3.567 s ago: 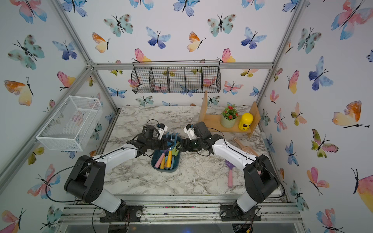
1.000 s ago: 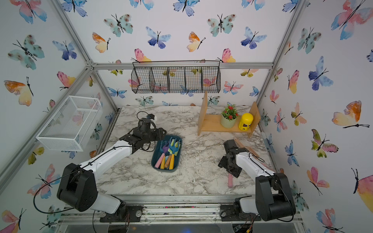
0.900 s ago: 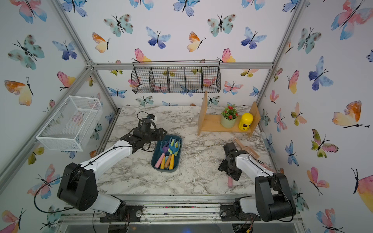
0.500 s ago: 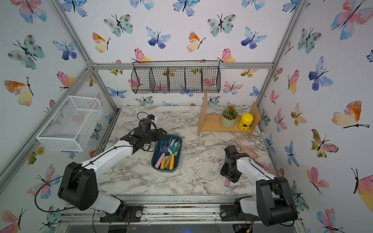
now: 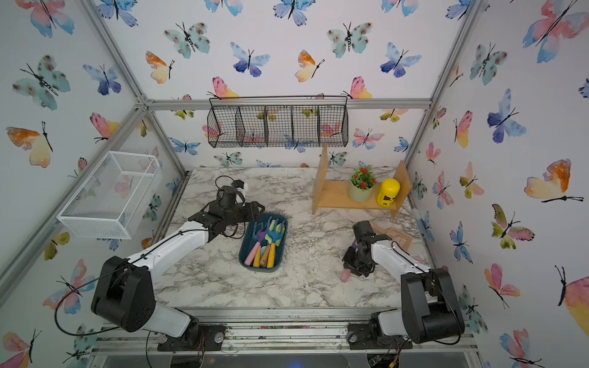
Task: Put the rake into the storage box
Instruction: Pick up the rake at the center of the board.
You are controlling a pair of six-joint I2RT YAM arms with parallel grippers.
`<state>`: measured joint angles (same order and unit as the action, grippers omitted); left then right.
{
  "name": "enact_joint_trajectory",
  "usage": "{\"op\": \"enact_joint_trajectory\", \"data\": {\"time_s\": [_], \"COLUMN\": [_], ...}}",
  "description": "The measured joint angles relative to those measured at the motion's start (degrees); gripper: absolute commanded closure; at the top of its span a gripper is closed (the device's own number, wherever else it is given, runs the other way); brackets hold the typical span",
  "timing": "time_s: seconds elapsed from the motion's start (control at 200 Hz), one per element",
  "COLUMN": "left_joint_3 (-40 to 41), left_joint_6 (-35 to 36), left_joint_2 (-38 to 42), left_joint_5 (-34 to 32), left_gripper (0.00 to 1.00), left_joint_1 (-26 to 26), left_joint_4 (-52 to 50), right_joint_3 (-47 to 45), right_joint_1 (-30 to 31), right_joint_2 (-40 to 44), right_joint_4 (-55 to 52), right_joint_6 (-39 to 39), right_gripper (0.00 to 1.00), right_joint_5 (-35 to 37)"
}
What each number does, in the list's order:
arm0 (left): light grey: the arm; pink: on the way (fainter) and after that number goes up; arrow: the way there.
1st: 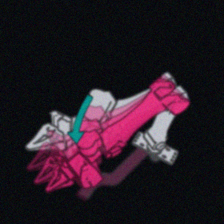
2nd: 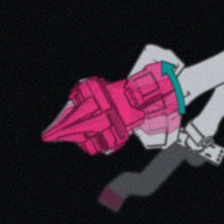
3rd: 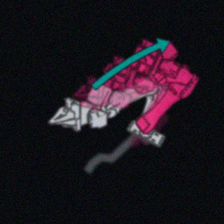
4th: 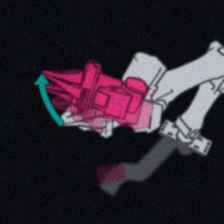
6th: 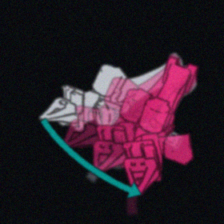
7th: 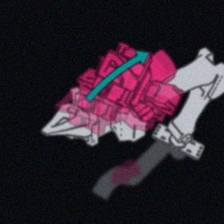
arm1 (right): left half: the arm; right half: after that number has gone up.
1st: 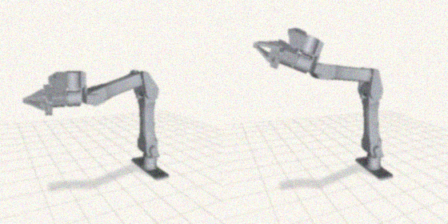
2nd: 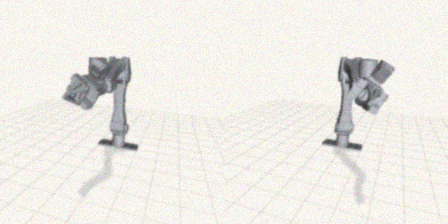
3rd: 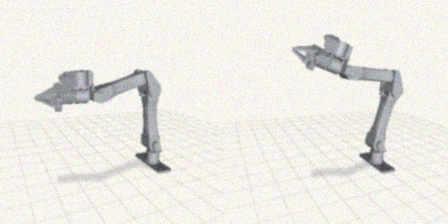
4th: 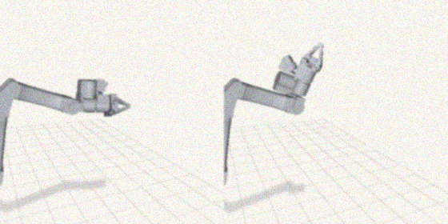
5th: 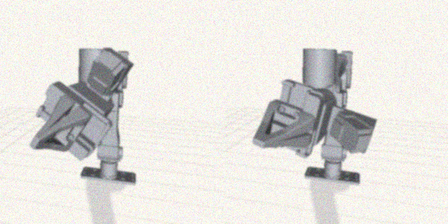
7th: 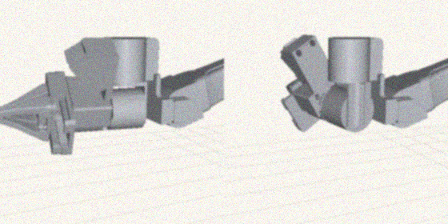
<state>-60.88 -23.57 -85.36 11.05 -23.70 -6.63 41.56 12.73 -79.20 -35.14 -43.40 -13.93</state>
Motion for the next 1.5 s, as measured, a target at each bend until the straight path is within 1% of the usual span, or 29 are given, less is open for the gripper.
{"op": "enact_joint_trajectory", "data": {"time_s": [0.07, 0.19, 0.33, 0.441, 0.546, 0.716, 0.871, 1.106, 1.382, 1.467, 1.477, 1.502], "left_joint_3": [-0.4, -1.7, -4.2, -4.3, -4.3, -4.3, -4.3, -4.3, -4.3, -4.2, -4.2, -4.2], "left_joint_6": [-0.1, -0.2, -0.3, -0.3, -0.3, -0.8, -1.6, -3.3, -3.5, -3.5, -3.6, -3.5], "left_joint_2": [0.0, -0.5, -1.9, -2.3, -2.8, -4.1, -4.8, -5.9, -8.4, -8.7, -8.7, -8.8], "left_joint_5": [3.0, 9.0, 16.0, 18.8, 19.8, 21.6, 23.7, 26.2, 26.4, 26.4, 26.4, 26.4], "left_gripper": [0.32, 0.31, 0.32, 0.32, 0.32, 0.32, 0.32, 0.32, 0.34, 0.37, 0.40, 0.49], "left_joint_1": [0.3, 0.3, 0.2, -0.3, -0.9, -1.3, -1.4, -1.6, -2.3, -2.3, -2.4, -2.4], "left_joint_4": [0.8, 2.7, 4.6, 5.4, 5.8, 6.6, 8.2, 11.3, 11.4, 11.1, 11.1, 11.1], "right_joint_3": [2.1, 4.6, 7.9, 10.7, 13.5, 17.2, 18.2, 22.3, 28.7, 30.6, 30.7, 31.0], "right_joint_1": [0.0, 0.7, 4.3, 7.3, 10.1, 15.3, 19.3, 20.7, 24.0, 24.8, 24.9, 25.0], "right_joint_2": [0.0, -1.0, -3.4, -4.2, -4.9, -8.0, -10.7, -12.9, -16.0, -17.1, -17.2, -17.3], "right_joint_4": [3.0, 8.4, 12.1, 13.9, 15.0, 15.1, 14.7, 13.3, 12.8, 12.5, 12.4, 12.3], "right_joint_6": [0.4, 0.5, 0.9, 1.4, 2.4, 4.1, 5.2, 7.6, 9.9, 10.6, 10.6, 10.8], "right_gripper": [0.87, 0.86, 0.87, 0.86, 0.86, 0.86, 0.86, 0.86, 0.86, 0.86, 0.86, 0.86], "right_joint_5": [-3.6, -10.4, -15.7, -18.5, -20.6, -22.0, -22.7, -23.3, -23.7, -23.6, -23.6, -23.6]}}
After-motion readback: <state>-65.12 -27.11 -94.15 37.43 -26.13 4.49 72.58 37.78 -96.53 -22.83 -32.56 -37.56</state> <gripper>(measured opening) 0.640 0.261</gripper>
